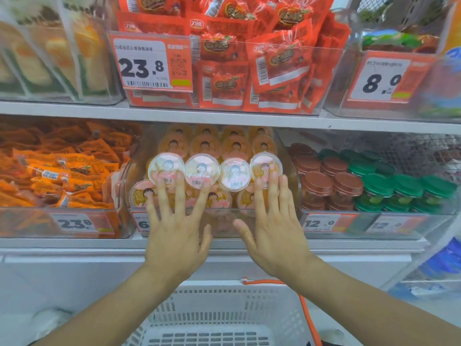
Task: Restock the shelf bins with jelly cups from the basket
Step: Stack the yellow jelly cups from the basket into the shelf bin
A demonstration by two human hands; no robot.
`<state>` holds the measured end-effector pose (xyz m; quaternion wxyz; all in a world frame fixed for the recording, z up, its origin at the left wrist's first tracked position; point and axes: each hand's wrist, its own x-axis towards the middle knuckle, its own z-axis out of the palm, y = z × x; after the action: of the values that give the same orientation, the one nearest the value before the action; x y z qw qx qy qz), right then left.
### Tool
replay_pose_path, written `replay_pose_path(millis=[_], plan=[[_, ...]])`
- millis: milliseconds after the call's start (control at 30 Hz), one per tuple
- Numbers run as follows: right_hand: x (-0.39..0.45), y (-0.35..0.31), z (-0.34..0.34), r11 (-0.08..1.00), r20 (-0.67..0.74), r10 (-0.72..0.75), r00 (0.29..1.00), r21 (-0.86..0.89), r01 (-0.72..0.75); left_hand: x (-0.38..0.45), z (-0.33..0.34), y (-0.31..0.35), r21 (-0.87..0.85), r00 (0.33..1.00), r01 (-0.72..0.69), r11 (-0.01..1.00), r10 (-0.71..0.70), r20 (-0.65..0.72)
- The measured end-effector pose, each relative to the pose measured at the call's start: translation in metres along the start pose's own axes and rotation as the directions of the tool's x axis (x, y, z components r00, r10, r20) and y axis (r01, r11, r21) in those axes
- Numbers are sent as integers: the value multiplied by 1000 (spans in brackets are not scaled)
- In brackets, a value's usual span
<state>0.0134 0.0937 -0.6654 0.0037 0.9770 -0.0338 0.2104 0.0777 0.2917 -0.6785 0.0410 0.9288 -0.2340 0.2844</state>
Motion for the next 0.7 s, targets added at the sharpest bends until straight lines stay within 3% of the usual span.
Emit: replay_pose_path(millis=[233, 367, 533, 700], plan=[[0, 0, -2, 999, -30, 5, 1000, 45, -4, 0, -5, 1, -18, 999, 4, 1000, -4, 36], [-9, -4, -10, 995, -55, -89, 995, 35, 91, -7, -8, -2, -45, 1000, 5, 999, -5, 2], [-10, -4, -10, 985, -63, -33, 997, 168, 43, -10, -11, -3, -40, 999, 42, 998, -41, 17], [3, -4, -8, 985, -27, 24, 999, 170, -19, -2, -17, -4, -9, 996, 61, 998, -61, 72]])
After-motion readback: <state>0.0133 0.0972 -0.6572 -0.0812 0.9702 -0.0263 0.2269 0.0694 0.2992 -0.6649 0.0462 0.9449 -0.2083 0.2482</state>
